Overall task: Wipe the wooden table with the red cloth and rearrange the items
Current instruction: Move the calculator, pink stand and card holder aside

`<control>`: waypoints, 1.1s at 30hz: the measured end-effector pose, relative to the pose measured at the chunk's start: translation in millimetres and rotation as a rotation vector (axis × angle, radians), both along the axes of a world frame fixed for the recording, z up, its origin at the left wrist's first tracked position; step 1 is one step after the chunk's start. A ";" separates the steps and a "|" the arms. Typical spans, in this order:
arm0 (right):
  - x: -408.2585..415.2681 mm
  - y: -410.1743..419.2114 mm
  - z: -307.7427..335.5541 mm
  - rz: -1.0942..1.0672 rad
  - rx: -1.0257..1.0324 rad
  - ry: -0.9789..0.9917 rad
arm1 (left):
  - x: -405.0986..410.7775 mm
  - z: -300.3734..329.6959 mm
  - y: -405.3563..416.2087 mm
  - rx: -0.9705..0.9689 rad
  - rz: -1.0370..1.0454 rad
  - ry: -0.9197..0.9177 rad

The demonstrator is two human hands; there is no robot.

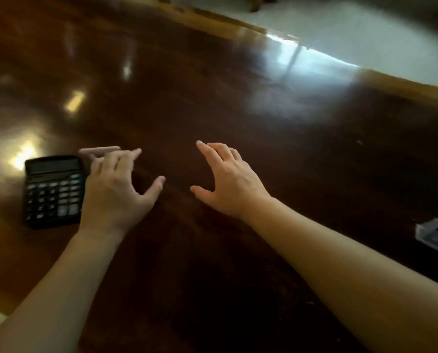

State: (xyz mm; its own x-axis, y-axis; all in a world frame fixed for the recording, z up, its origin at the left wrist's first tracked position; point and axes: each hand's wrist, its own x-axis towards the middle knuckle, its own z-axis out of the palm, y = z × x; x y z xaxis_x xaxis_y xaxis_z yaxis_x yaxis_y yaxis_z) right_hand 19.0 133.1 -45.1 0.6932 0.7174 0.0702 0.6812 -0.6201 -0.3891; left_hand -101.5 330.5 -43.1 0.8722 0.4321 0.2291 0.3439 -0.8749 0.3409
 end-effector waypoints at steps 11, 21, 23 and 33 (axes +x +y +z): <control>14.0 -330.2 40.2 -0.531 -0.107 0.002 | 101.1 9.9 -253.9 -0.117 -0.420 0.341; 38.1 -507.0 9.5 -0.688 -0.300 0.075 | 144.0 -16.9 -430.5 -0.045 -0.666 0.415; 48.0 -519.3 -4.0 -0.670 -0.328 0.094 | 149.8 -25.1 -448.2 -0.039 -0.688 0.418; 76.0 -530.2 -46.7 -0.643 -0.441 0.172 | 156.7 -53.7 -449.2 -0.060 -0.697 0.449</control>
State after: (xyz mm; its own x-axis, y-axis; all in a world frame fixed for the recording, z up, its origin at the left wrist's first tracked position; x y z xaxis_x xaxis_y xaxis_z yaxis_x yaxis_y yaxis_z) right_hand 95.0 -397.0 -91.8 0.9560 0.1097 -0.2722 0.0901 -0.9924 -0.0836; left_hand 55.2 -118.7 -96.9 0.9474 -0.2411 -0.2106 -0.1562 -0.9224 0.3532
